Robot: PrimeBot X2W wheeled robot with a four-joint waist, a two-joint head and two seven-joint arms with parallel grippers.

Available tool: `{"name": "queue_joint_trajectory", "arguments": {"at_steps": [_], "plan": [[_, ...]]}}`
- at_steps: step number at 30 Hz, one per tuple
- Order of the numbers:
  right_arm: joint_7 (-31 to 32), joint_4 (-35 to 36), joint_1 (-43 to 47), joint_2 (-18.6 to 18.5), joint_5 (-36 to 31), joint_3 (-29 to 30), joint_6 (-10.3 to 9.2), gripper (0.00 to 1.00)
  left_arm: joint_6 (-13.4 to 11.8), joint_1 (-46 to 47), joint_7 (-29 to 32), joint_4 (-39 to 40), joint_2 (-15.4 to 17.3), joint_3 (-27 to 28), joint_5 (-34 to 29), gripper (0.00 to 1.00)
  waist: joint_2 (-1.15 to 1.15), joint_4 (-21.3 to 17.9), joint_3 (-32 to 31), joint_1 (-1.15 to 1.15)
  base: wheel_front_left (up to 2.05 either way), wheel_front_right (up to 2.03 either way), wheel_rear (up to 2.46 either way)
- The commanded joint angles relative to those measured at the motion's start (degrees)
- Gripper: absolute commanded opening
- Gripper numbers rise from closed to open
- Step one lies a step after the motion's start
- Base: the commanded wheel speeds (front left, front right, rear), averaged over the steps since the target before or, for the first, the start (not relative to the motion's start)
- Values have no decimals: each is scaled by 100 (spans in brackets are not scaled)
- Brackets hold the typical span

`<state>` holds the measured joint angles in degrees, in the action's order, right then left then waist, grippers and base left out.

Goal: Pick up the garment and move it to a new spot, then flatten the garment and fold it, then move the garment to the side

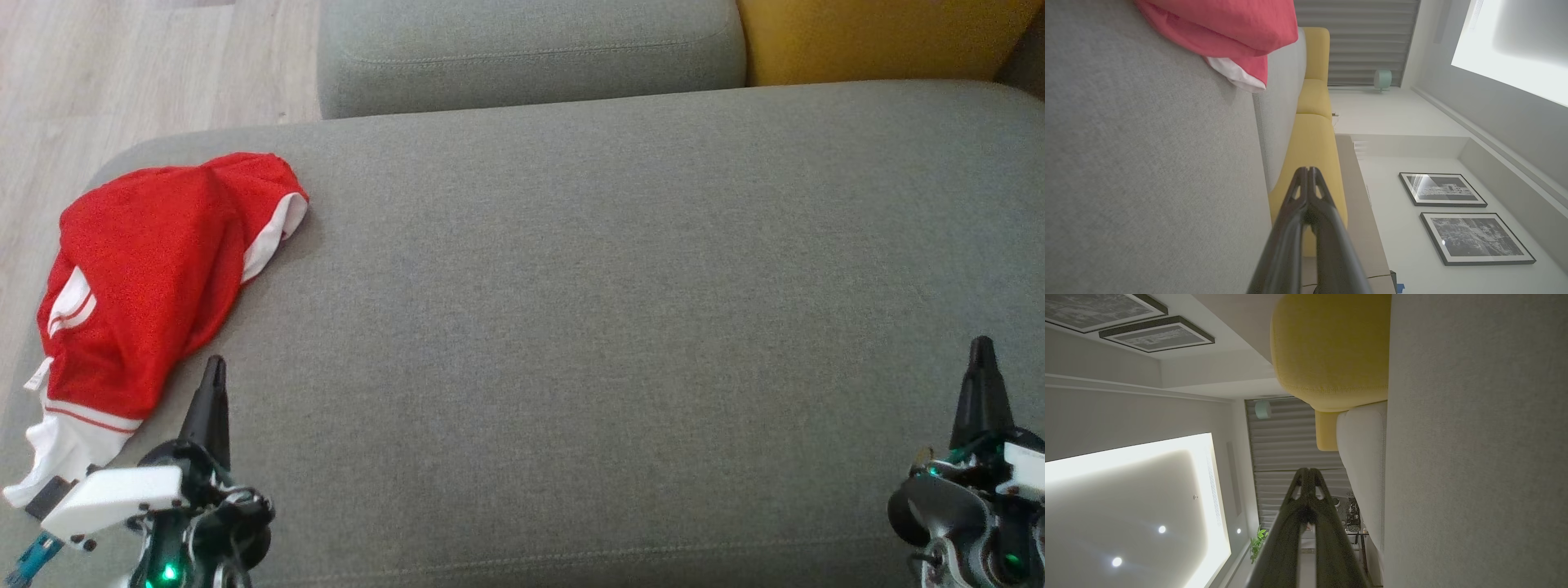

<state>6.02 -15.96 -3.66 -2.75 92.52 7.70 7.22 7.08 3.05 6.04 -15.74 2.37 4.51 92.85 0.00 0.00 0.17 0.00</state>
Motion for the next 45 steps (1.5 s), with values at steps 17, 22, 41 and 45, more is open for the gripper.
{"name": "queue_joint_trajectory", "arguments": {"at_steps": [17, 22, 41, 45], "plan": [[-163, -324, 135, 8, -116, -254, -1, 100, -9, -275, -162, -170, -51, -98, -110, 100, 0, -11, -2, 0, 0, 0, 0], [-264, -274, 98, 7, -782, -393, 0, 100, -7, -293, -263, -40, -46, -64, -693, 100, 0, -13, -1, 0, 0, 0, 0], [-565, -28, 106, 4, -2462, -792, 5, 100, -271, -362, -565, 471, -31, -302, -2458, 100, 0, 5, -2, 0, 0, 0, 0], [-632, -4, 88, 3, -2782, -901, 6, 100, -348, -390, -632, 567, -28, -346, -2767, 100, 0, -4, -5, 0, 0, 0, 0]]}}
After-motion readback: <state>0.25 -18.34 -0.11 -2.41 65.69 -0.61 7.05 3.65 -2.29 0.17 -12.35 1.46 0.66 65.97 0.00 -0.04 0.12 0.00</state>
